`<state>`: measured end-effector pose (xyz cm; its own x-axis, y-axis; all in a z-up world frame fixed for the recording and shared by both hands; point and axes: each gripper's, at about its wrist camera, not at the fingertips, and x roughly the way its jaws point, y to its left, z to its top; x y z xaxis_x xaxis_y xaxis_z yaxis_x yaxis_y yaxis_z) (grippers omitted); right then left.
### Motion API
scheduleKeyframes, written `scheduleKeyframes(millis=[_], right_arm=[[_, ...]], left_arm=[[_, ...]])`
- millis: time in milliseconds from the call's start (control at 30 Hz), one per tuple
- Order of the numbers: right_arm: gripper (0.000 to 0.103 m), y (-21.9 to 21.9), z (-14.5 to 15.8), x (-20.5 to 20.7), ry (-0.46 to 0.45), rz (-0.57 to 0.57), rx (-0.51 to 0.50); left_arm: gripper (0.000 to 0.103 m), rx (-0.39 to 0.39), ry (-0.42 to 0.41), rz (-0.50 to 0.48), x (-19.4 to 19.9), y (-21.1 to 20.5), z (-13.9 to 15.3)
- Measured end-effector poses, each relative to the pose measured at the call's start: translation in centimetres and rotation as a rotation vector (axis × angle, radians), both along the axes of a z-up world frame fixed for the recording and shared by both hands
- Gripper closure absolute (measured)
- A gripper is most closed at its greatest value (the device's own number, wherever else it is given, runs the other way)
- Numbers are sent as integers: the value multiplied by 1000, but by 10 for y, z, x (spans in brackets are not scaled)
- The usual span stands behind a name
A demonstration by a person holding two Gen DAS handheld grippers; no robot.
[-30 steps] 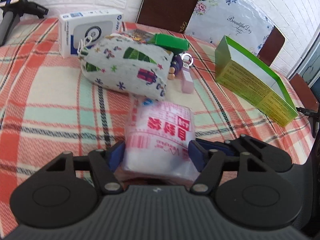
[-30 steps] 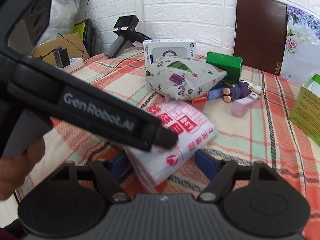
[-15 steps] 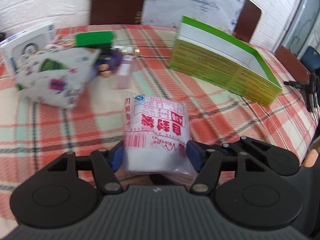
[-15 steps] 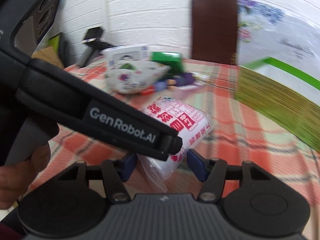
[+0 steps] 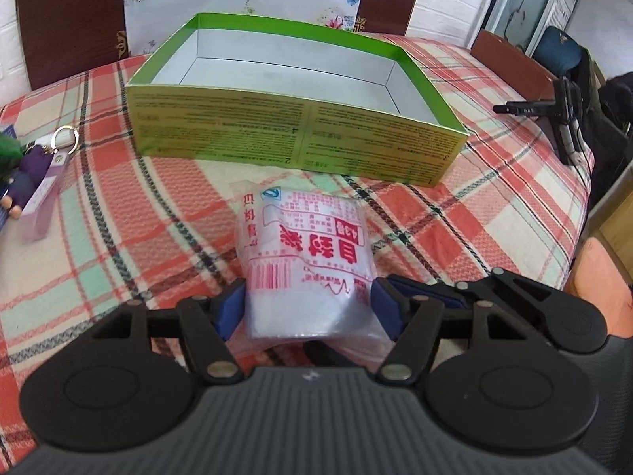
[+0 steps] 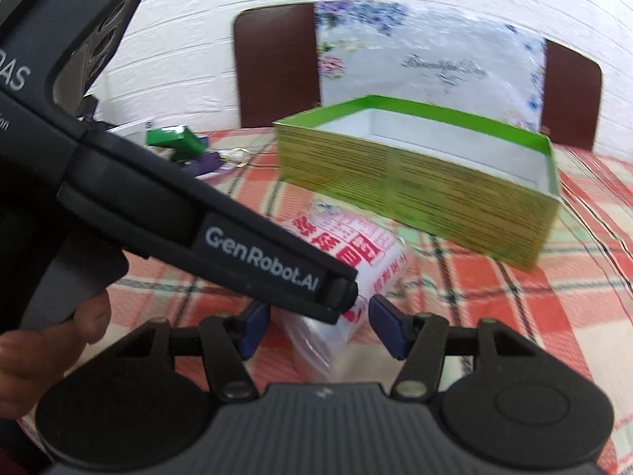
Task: Organize objects
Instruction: 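Carry the zip bag pack with the left gripper over the green box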
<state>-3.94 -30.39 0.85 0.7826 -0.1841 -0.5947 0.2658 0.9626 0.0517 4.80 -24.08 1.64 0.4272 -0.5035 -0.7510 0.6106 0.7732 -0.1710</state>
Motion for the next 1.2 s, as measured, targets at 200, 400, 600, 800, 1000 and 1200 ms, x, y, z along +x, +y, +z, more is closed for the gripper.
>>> scheduleKeyframes(millis=[200,400,600,800,1000,1200], right_arm=[[28,-12,-13,-1,1,-10,43],[24,-4,-21,5,-19,30,13],[42,3,-20,8,-54,25,-24],[48,-5,24,4,-251,-11,-197],[48,-53,48,48,-318,-98,-254],[49,-84,55,46,-337,-103,-142]], left_arm=[[27,0,6,6,6,11,0],[31,-29,15,11,13,29,6],[45,-60,61,-47,12,17,7],[45,-130,-78,-89,24,-11,60],[74,-200,-170,-141,64,-56,84],[60,-242,-166,-94,86,-50,85]])
